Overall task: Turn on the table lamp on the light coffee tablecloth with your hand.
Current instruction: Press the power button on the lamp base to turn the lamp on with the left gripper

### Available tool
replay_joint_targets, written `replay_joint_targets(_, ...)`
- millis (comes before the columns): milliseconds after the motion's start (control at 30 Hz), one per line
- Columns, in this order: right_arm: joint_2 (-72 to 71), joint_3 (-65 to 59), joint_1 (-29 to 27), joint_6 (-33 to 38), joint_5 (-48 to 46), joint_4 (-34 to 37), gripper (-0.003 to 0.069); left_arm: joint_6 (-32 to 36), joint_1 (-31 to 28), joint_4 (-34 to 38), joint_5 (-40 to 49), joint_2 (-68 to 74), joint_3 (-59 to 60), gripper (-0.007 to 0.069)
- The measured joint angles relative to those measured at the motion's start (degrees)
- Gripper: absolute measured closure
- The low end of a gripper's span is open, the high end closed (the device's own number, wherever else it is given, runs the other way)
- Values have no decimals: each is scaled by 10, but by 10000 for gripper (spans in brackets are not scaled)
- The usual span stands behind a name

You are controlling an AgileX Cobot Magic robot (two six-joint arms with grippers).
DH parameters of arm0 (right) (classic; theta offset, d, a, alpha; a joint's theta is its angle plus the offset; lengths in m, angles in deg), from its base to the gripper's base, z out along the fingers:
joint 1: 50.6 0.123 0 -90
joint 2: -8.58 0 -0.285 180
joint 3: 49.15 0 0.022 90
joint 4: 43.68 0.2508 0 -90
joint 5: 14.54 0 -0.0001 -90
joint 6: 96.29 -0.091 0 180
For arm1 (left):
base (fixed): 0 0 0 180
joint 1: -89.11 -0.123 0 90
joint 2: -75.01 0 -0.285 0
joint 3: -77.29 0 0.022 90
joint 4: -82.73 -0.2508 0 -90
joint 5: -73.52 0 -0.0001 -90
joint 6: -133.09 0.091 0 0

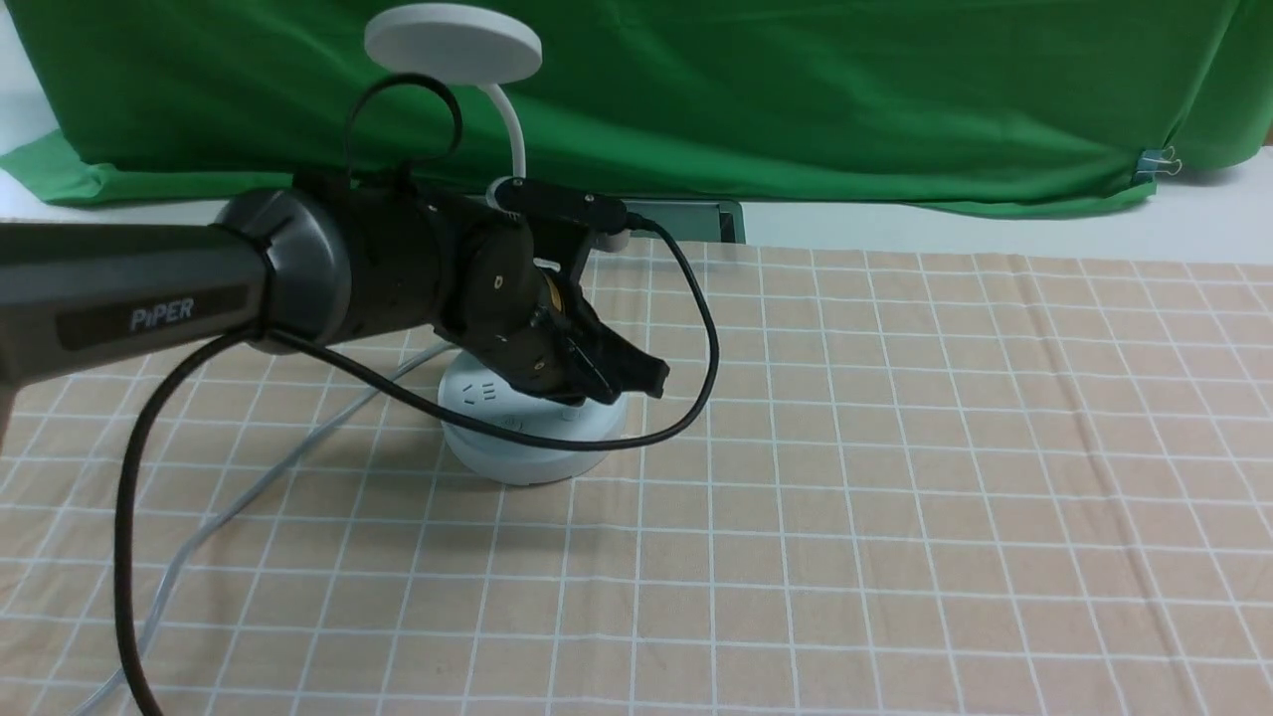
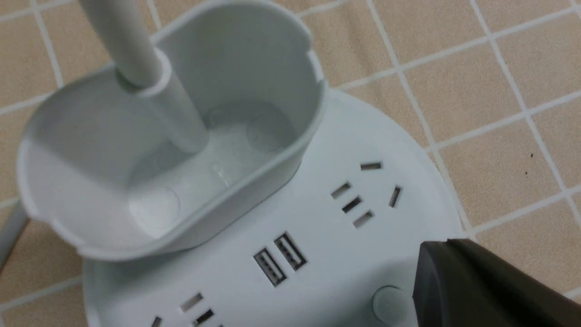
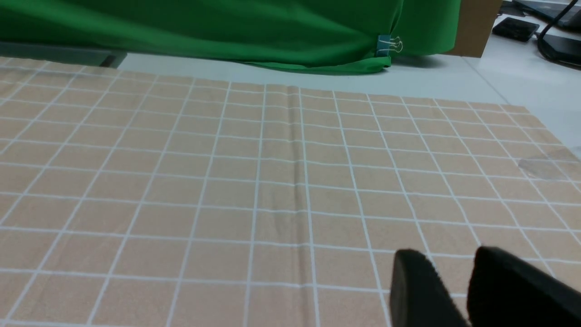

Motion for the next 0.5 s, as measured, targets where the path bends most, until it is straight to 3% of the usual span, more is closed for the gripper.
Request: replay_joint_targets(500, 0, 0, 0, 0, 1, 0, 419, -23, -5, 0, 22, 11, 4, 625)
